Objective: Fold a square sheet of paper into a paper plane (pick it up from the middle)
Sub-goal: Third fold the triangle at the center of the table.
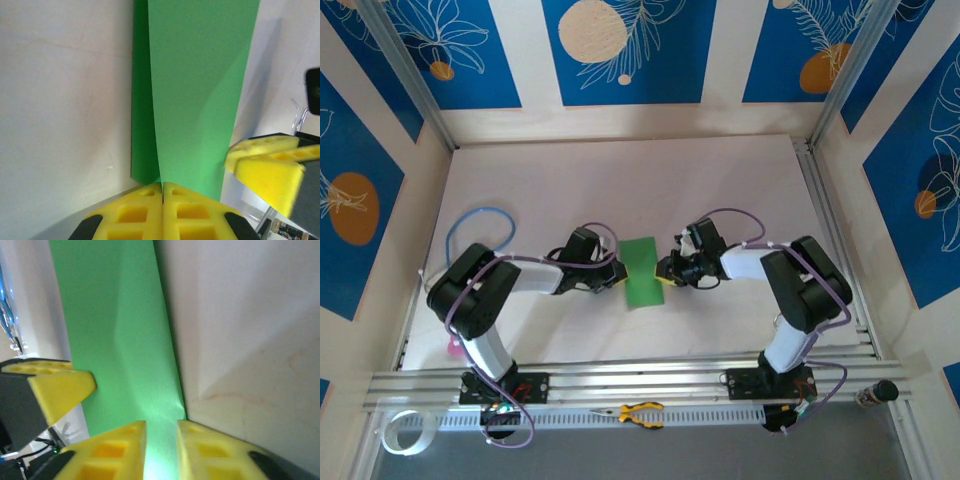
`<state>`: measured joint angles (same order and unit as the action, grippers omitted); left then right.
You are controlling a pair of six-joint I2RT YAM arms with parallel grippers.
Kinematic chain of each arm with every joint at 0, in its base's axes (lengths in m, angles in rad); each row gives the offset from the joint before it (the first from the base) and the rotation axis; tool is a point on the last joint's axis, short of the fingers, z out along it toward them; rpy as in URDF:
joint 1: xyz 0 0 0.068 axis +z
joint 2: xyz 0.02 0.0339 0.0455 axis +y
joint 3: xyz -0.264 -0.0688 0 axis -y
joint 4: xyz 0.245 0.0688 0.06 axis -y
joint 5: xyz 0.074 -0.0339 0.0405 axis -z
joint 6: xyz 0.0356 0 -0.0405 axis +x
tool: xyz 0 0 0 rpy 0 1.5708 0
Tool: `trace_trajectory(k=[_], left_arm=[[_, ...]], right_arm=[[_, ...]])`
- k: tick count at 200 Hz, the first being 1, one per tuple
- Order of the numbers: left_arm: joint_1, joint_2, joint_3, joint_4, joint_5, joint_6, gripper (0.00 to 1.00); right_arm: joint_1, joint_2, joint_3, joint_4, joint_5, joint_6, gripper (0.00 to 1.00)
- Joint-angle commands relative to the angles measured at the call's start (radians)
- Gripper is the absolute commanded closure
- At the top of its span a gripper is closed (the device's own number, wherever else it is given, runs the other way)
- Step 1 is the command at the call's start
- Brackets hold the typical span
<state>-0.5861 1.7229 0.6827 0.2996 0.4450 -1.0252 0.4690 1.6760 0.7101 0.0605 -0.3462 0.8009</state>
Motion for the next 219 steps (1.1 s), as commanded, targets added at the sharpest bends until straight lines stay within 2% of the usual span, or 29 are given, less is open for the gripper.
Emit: trace_trajectory(k=[1,20,40,67,98,107,133,154,199,219], left_arm=[[0.008,-0.045,0.045,-0.07,0.032,-0.031,0.97],[0.008,-0.055,0.068,-0.112,0.05,-0.051,0.97],[0.01,-0.064,0.086,-0.145,0.065,-0.073,0.97],[0.015,-0.07,0.096,-0.157,0.068,-0.084,0.97],[0.019,-0.07,0.09,-0.15,0.064,-0.095,0.97],[0.017,-0.07,0.09,-0.148,0.064,-0.096,0.97],[0.02,-0.069,0.089,-0.141,0.067,-0.096,0.97],[0.019,-0.068,0.09,-0.138,0.069,-0.096,0.97],[0.019,-0.068,0.095,-0.129,0.068,-0.104,0.97],[0.02,-0.069,0.095,-0.128,0.068,-0.107,0.97]], right_arm=[[0.023,-0.115,0.003,-0.053,0.046,-0.103,0.66],[0.067,-0.188,0.026,-0.114,0.122,-0.205,0.63],[0.162,-0.241,0.031,-0.134,0.293,-0.34,0.63],[0.353,-0.302,-0.066,0.046,0.535,-0.61,0.61],[0.465,-0.327,-0.147,0.199,0.581,-0.768,0.58],[0.511,-0.314,-0.149,0.215,0.628,-0.811,0.58],[0.613,-0.259,-0.15,0.277,0.789,-0.862,0.57],[0.663,-0.224,-0.143,0.303,0.851,-0.87,0.56],[0.704,-0.157,-0.135,0.31,1.003,-0.855,0.56],[0.709,-0.138,-0.14,0.295,1.0,-0.86,0.6]])
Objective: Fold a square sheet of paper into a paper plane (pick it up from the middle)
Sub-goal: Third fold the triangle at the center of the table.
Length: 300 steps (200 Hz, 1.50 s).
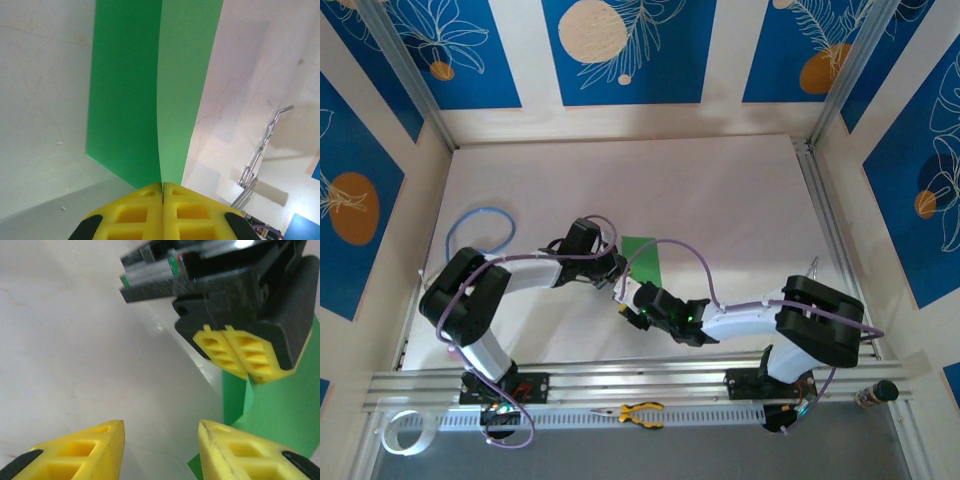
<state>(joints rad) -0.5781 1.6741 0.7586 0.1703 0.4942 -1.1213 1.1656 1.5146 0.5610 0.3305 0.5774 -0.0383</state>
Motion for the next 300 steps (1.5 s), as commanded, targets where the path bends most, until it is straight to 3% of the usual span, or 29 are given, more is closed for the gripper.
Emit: trace_trajectory(k=[1,55,108,141,161,204,231,300], left_arm=[[0.012,-0.02,0.019,0.001,0.019,-0.011,0.97],[0.011,-0.022,0.018,-0.011,0.01,-0.001,0.97],[0.012,-0.023,0.03,-0.04,0.0,0.018,0.97],[0.012,-0.028,0.033,-0.043,-0.003,0.02,0.97],[0.011,-0.031,0.033,-0.046,-0.005,0.02,0.97],[0.012,-0.026,0.039,-0.045,0.003,0.018,0.97],[0.011,-0.025,0.039,-0.043,-0.001,0.018,0.97],[0.012,-0.02,0.036,-0.035,0.002,0.014,0.97]], right_arm=[[0.012,0.024,0.01,0.023,0.075,-0.021,0.61],[0.011,-0.023,-0.015,0.035,0.053,-0.014,0.65],[-0.008,-0.218,-0.08,0.017,-0.04,0.028,0.63],[-0.131,-0.396,-0.138,-0.061,-0.221,0.116,0.6],[-0.22,-0.417,-0.138,-0.119,-0.327,0.109,0.58],[-0.181,-0.331,-0.097,-0.106,-0.292,-0.007,0.51],[-0.122,-0.253,-0.068,-0.069,-0.199,-0.029,0.43],[-0.023,-0.072,-0.012,0.039,-0.038,-0.088,0.43]])
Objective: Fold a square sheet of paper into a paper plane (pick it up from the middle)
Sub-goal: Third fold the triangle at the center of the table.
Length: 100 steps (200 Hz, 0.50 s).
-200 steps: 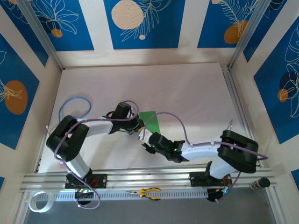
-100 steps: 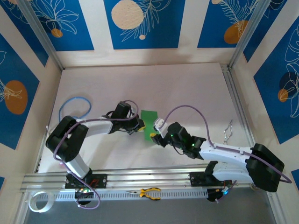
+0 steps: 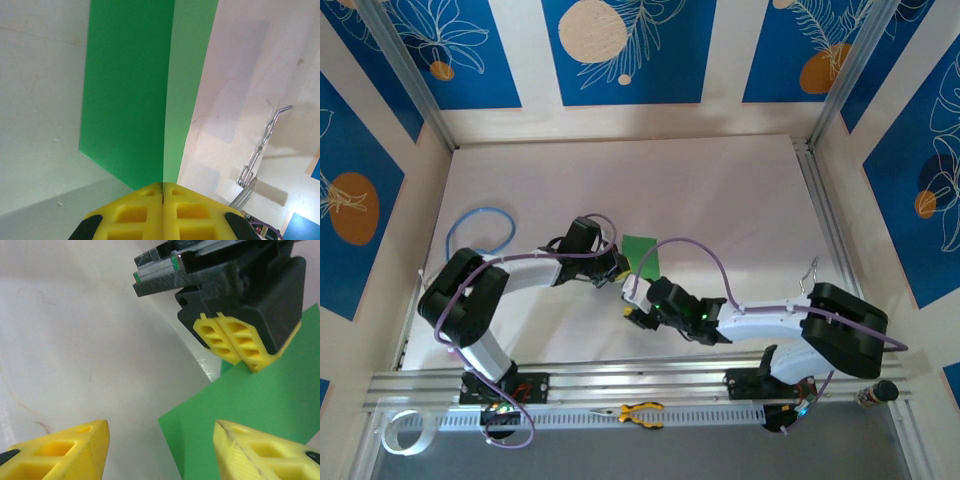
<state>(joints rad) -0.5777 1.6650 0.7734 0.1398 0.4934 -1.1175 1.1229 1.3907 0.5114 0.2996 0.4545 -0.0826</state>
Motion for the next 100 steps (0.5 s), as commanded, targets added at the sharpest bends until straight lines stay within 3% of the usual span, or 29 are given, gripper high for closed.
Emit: trace_trajectory(k=[1,48,100], left_arm=[[0.012,-0.011,0.021,-0.004,0.003,0.01,0.97],[0.012,-0.014,0.016,-0.006,0.0,0.008,0.98],[0.011,-0.012,0.018,-0.008,-0.002,0.009,0.97]], right_arm=[[0.021,0.054,0.039,0.072,0.087,-0.044,0.43],[0.023,0.132,0.042,0.116,0.138,-0.069,0.49],[0.022,0.123,0.036,0.11,0.132,-0.051,0.63]])
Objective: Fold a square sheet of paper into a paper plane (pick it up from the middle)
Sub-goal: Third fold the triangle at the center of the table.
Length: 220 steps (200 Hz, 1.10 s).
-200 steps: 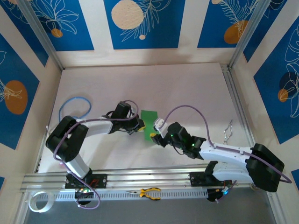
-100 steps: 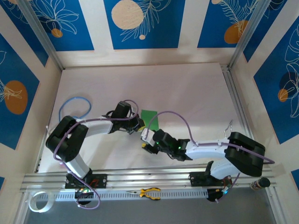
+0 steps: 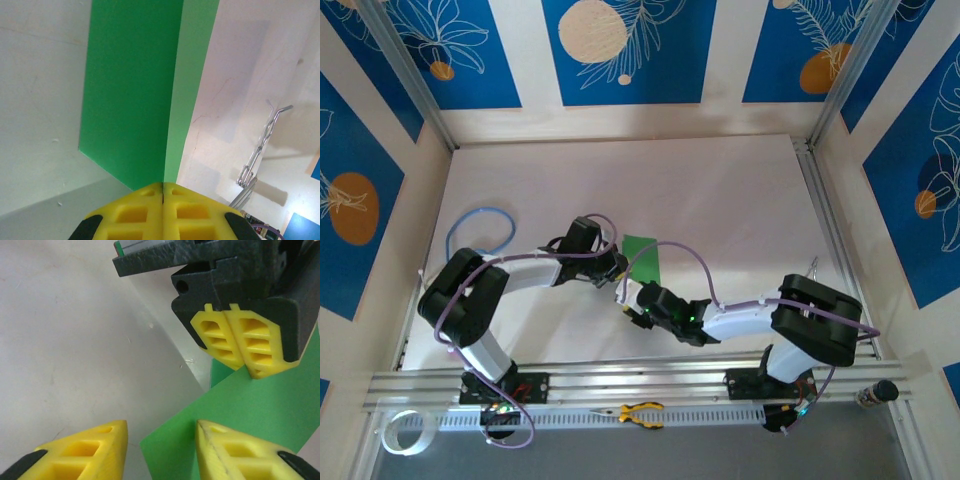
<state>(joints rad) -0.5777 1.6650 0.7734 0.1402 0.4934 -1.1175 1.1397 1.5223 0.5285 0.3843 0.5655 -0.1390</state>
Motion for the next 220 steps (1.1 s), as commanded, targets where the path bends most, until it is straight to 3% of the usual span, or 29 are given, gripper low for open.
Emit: trace_trajectory(k=[1,56,220], left_arm=[[0.011,-0.012,0.018,-0.008,-0.003,0.009,0.98],[0.011,-0.011,0.018,-0.014,-0.007,0.011,0.98],[0.011,-0.015,0.02,-0.023,-0.012,0.012,0.97]], right_arm=[[0.006,-0.009,0.018,0.025,0.021,0.005,0.64],[0.006,-0.034,0.012,0.015,0.038,0.04,0.74],[-0.01,-0.071,-0.023,-0.004,0.035,0.082,0.83]])
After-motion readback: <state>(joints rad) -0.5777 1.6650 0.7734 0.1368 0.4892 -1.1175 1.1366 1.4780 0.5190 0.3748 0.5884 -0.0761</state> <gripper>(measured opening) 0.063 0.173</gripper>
